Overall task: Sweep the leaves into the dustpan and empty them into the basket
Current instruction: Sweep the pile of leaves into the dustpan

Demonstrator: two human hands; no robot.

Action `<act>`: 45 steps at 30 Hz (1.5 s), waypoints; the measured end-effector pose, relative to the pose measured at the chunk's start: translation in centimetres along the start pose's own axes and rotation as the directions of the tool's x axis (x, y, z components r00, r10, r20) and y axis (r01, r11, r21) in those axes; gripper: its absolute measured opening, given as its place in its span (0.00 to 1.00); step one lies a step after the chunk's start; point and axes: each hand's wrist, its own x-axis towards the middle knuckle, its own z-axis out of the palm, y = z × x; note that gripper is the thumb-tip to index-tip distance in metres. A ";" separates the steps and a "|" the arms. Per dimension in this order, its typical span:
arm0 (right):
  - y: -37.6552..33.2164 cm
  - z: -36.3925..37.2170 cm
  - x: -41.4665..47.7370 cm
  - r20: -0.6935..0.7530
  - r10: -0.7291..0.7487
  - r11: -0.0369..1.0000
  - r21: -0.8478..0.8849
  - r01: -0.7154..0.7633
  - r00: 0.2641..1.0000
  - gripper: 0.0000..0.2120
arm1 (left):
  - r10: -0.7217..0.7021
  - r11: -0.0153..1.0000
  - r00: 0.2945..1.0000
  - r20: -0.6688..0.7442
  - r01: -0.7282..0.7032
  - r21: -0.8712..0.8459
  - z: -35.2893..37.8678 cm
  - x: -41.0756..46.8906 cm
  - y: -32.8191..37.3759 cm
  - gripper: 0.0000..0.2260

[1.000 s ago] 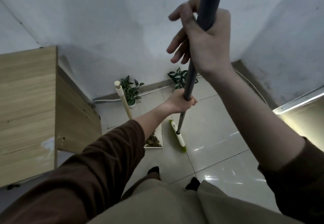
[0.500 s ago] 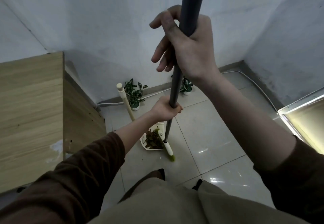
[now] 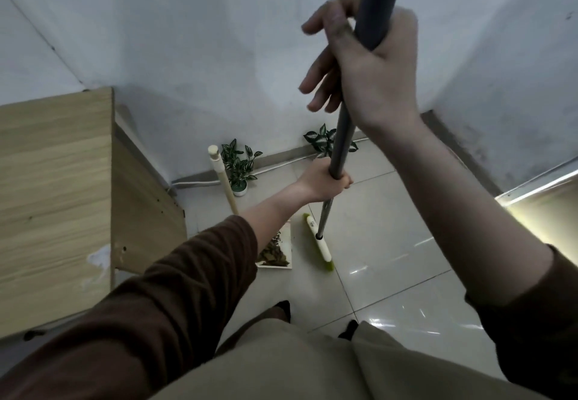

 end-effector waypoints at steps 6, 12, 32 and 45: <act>1.7 0.9 -0.4 0.099 0.077 0.996 0.043 -0.082 0.992 0.10 | -0.105 0.994 0.994 -0.011 0.104 -0.039 0.2 -0.5 -2.6 0.08; 0.8 2.0 -0.3 0.182 0.035 0.994 0.098 -0.054 0.983 0.10 | -0.122 0.992 0.991 -0.064 0.120 -0.027 -1.8 -1.7 -4.2 0.07; 1.6 0.3 0.1 0.163 0.017 1.000 -0.010 -0.016 0.986 0.09 | -0.059 0.993 0.996 -0.068 0.052 -0.110 0.9 0.4 -0.7 0.09; 0.8 2.6 0.7 0.369 -0.002 0.992 0.120 -0.046 0.929 0.10 | -0.198 0.968 0.968 -0.154 0.168 -0.189 -1.5 -2.6 -4.2 0.08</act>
